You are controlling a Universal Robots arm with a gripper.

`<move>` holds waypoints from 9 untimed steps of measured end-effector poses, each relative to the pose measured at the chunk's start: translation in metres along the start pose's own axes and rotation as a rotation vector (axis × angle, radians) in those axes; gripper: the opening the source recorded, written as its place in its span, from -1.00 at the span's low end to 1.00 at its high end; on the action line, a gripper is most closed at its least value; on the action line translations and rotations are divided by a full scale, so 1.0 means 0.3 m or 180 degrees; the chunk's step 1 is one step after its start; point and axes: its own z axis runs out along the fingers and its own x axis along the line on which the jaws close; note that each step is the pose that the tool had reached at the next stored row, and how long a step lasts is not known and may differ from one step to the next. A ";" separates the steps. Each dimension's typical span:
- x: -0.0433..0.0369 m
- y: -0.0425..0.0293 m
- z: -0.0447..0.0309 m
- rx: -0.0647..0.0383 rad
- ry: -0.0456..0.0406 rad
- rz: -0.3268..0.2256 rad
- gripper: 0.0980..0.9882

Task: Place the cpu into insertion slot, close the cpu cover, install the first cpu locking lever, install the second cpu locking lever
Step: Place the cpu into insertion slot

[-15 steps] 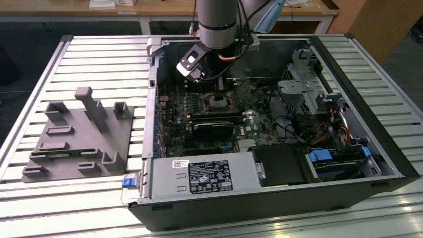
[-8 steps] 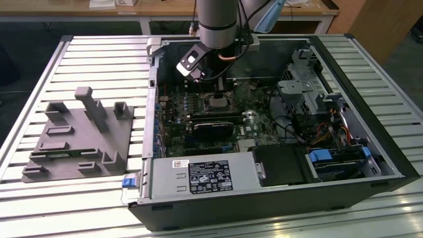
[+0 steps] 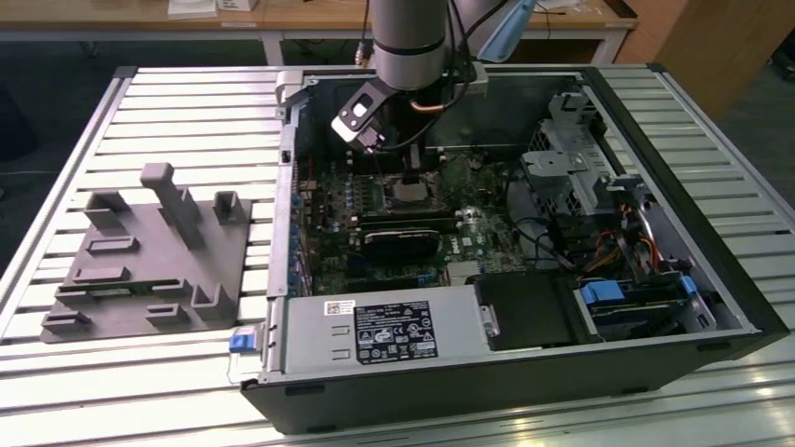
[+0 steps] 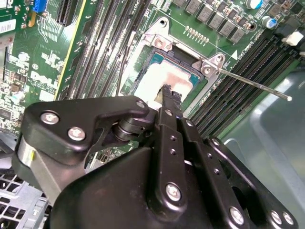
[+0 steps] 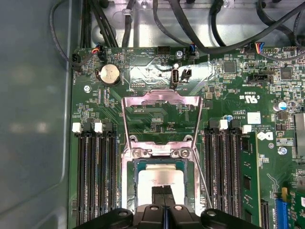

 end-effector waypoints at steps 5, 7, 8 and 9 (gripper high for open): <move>0.001 0.004 -0.049 -0.0001 0.0001 0.0000 -0.98; 0.002 0.006 -0.070 -0.0001 0.0001 0.0000 -0.98; 0.002 0.007 -0.080 -0.0001 0.0001 0.0000 -0.98; 0.002 0.008 -0.090 -0.0001 0.0001 0.0000 -0.98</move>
